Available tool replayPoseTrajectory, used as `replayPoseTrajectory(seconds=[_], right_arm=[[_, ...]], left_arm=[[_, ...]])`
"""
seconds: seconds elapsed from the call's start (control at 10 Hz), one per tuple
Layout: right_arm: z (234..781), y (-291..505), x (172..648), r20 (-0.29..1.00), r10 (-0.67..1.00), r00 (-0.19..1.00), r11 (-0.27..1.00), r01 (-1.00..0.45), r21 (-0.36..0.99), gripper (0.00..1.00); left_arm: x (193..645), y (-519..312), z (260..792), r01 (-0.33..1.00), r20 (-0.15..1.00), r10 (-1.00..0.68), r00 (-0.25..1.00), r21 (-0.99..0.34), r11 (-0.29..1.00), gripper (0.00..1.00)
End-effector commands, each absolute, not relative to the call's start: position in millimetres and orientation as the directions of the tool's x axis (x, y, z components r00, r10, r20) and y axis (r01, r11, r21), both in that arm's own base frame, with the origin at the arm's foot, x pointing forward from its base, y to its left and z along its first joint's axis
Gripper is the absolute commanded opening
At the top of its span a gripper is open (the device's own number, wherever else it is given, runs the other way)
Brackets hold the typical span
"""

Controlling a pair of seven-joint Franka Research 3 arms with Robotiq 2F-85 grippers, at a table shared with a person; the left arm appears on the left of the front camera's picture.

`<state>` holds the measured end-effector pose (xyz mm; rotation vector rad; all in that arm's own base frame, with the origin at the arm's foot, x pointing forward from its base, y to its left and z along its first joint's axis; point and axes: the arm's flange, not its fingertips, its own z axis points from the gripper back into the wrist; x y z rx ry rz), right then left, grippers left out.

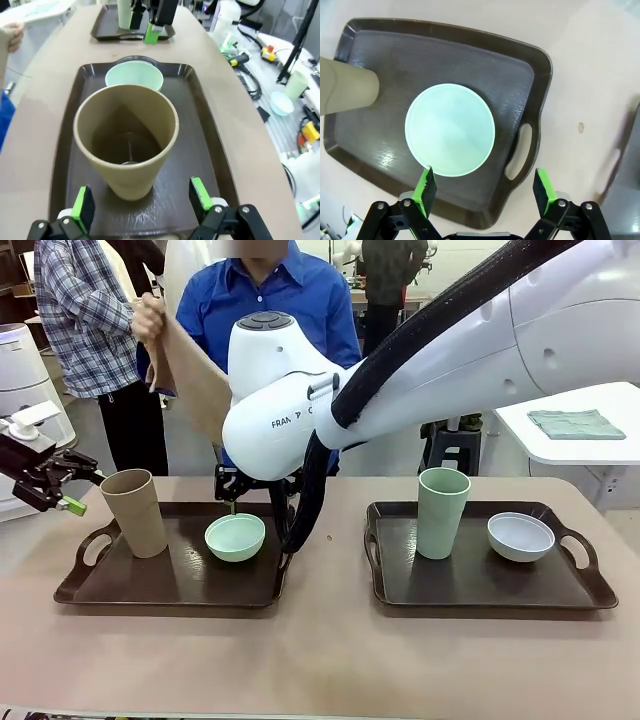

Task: Set up a tray with a mat and arrange the tableware.
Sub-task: Pick up the Picnic Bowl and Reusable plastic cup from the Handle tray in front of the human's position and hold them in the air.

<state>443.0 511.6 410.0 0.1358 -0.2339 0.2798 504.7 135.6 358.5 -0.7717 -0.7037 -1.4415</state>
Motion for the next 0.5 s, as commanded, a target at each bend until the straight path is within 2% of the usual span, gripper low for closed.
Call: replayPoseTrajectory(seconds=[0.0,0.4], right_arm=[[394,516,444,0.281,0.231,0.932,0.961,-0.263,0.082,1.0],[368,518,447,0.282,0.238,0.929,0.957,-0.273,0.093,1.0]], left_arm=[[503,111,340,1.0,0.815,-0.579,-0.02,0.01,-0.021,1.0],[507,96,331,0.999,0.83,-0.557,-0.026,0.002,-0.044,1.0]])
